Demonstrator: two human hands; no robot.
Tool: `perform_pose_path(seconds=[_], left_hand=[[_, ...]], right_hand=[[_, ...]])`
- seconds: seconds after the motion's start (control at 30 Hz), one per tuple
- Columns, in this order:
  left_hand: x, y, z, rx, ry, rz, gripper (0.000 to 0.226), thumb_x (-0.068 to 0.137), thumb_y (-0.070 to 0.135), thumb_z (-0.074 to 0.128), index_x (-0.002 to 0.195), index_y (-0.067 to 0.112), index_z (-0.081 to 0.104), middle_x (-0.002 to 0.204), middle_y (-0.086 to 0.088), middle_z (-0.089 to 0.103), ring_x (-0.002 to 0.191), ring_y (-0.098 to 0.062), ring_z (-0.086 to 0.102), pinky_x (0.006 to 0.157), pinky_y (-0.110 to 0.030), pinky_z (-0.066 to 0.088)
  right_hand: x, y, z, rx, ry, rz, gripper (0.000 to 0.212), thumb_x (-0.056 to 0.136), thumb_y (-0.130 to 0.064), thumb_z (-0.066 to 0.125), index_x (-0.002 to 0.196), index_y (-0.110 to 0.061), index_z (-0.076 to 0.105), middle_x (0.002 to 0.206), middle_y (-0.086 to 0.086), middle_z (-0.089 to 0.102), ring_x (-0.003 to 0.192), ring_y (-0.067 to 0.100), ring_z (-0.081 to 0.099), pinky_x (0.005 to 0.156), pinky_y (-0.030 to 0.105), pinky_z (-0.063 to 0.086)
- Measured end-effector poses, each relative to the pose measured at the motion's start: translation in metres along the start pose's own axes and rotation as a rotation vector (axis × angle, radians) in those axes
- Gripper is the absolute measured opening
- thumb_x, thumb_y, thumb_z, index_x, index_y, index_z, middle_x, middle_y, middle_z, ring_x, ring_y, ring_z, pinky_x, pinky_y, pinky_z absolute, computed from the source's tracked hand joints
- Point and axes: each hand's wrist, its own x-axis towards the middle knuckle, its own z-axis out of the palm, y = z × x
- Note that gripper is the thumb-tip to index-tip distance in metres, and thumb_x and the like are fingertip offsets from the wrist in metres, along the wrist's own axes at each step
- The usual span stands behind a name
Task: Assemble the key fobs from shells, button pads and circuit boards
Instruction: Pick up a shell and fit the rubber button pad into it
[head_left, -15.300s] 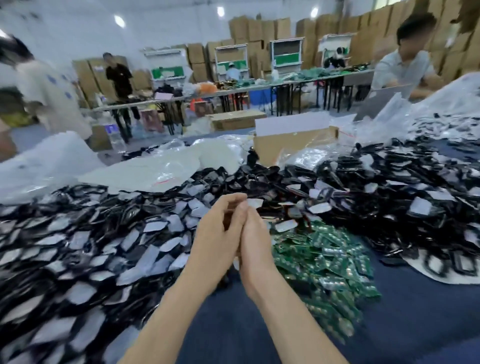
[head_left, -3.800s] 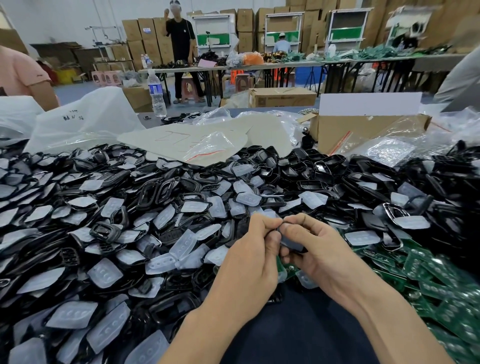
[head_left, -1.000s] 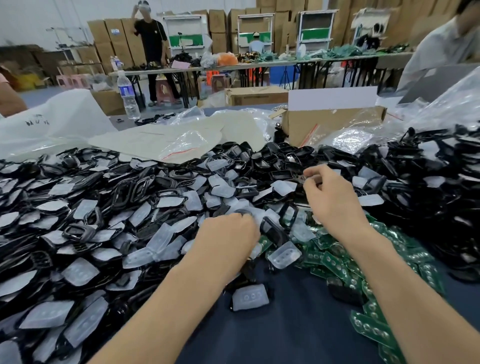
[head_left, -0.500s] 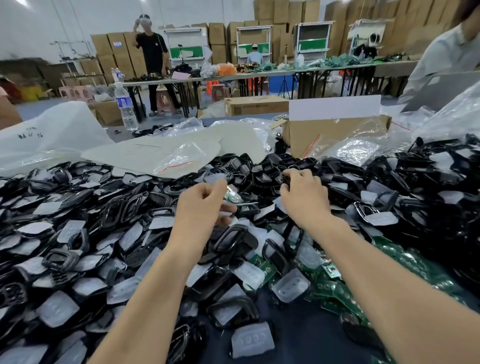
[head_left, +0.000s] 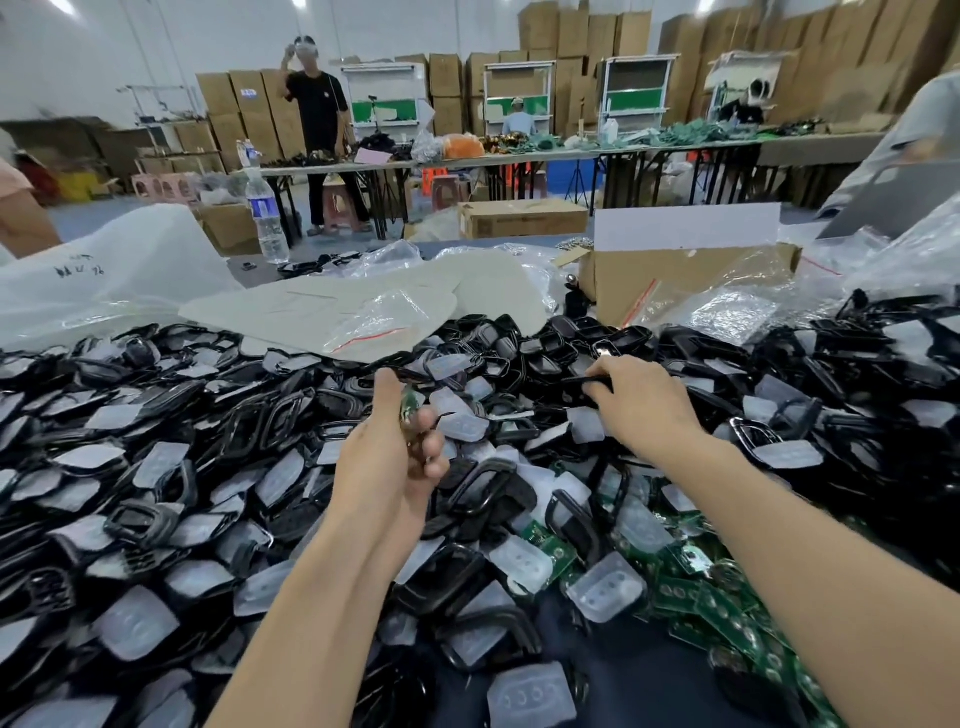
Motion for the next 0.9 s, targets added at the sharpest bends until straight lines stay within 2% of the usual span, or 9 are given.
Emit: perform_pose_path(seconds=[0.1,0.17,0.23,0.33,0.47,0.53,0.6,0.77,0.9], left_hand=[[-0.004,-0.002,-0.006,-0.083,0.034,0.055,0.028,0.102,0.041,0.051,0.093,0.014,0.051,0.065,0.002,0.050,0.043,-0.006,0.043,0.037,-0.017,0.035],[-0.008,-0.003,-0.008,-0.113,0.025,0.070,0.018,0.105,0.028,0.051,0.099,0.012,0.057,0.074,-0.001,0.051,0.045,-0.006,0.049,0.040,-0.017,0.040],[-0.013,-0.005,-0.011,-0.120,-0.015,0.091,0.011,0.106,0.014,0.049,0.105,0.011,0.059,0.078,-0.003,0.050,0.050,-0.006,0.054,0.046,-0.018,0.046],[-0.019,-0.012,-0.014,0.042,-0.084,0.198,0.018,0.103,0.002,0.049,0.109,0.015,0.060,0.077,-0.003,0.053,0.058,-0.007,0.058,0.055,-0.019,0.051],[-0.027,-0.025,-0.011,0.351,-0.151,0.342,0.019,0.097,0.004,0.063,0.110,0.019,0.061,0.076,0.006,0.070,0.069,-0.010,0.064,0.064,-0.020,0.054],[-0.032,-0.028,-0.007,0.405,-0.146,0.364,0.013,0.095,0.007,0.066,0.104,0.015,0.065,0.078,0.003,0.073,0.070,-0.011,0.065,0.065,-0.019,0.055],[-0.037,-0.029,-0.005,0.428,-0.161,0.375,0.011,0.094,0.007,0.067,0.100,0.016,0.070,0.078,0.001,0.073,0.071,-0.011,0.066,0.067,-0.018,0.055],[-0.043,-0.030,-0.001,0.432,-0.171,0.393,0.015,0.093,0.009,0.067,0.101,0.020,0.074,0.079,0.003,0.073,0.072,-0.007,0.067,0.067,-0.016,0.054],[-0.044,-0.031,0.002,0.429,-0.113,0.440,0.007,0.091,0.009,0.070,0.097,0.013,0.070,0.075,0.002,0.073,0.064,-0.007,0.065,0.062,-0.015,0.052]], right_hand=[[-0.016,-0.006,-0.012,0.275,0.097,0.010,0.021,0.105,-0.029,0.052,0.118,-0.022,0.066,0.104,0.000,0.069,0.094,0.025,0.066,0.083,0.045,0.053],[-0.034,-0.013,-0.019,0.699,0.072,0.104,0.017,0.104,-0.027,0.055,0.115,-0.022,0.066,0.096,0.000,0.071,0.076,0.021,0.071,0.066,0.039,0.058],[-0.056,-0.019,-0.019,1.111,-0.054,0.205,0.014,0.103,-0.020,0.058,0.113,-0.016,0.067,0.099,0.005,0.072,0.065,0.014,0.071,0.054,0.025,0.055],[-0.083,-0.023,-0.009,1.402,-0.181,0.307,0.012,0.100,-0.011,0.060,0.106,-0.012,0.071,0.099,0.010,0.073,0.064,0.012,0.070,0.053,0.020,0.054],[-0.095,-0.022,0.000,1.705,-0.278,0.434,0.019,0.102,-0.002,0.054,0.115,-0.004,0.068,0.106,0.018,0.075,0.082,0.021,0.077,0.058,0.022,0.058],[-0.097,-0.023,0.000,1.791,-0.316,0.436,0.025,0.102,0.006,0.046,0.118,-0.002,0.064,0.098,0.017,0.078,0.093,0.028,0.077,0.063,0.023,0.060],[-0.099,-0.027,0.002,1.787,-0.321,0.370,0.031,0.103,0.010,0.042,0.125,-0.003,0.059,0.099,0.015,0.078,0.096,0.028,0.076,0.068,0.022,0.060],[-0.102,-0.032,0.009,1.519,-0.249,0.170,0.034,0.103,0.002,0.049,0.129,-0.017,0.061,0.110,-0.001,0.076,0.103,0.016,0.074,0.083,0.019,0.057],[-0.105,-0.035,0.013,1.445,-0.253,0.045,0.033,0.103,0.000,0.051,0.123,-0.021,0.066,0.116,0.003,0.076,0.107,0.017,0.073,0.087,0.019,0.056]])
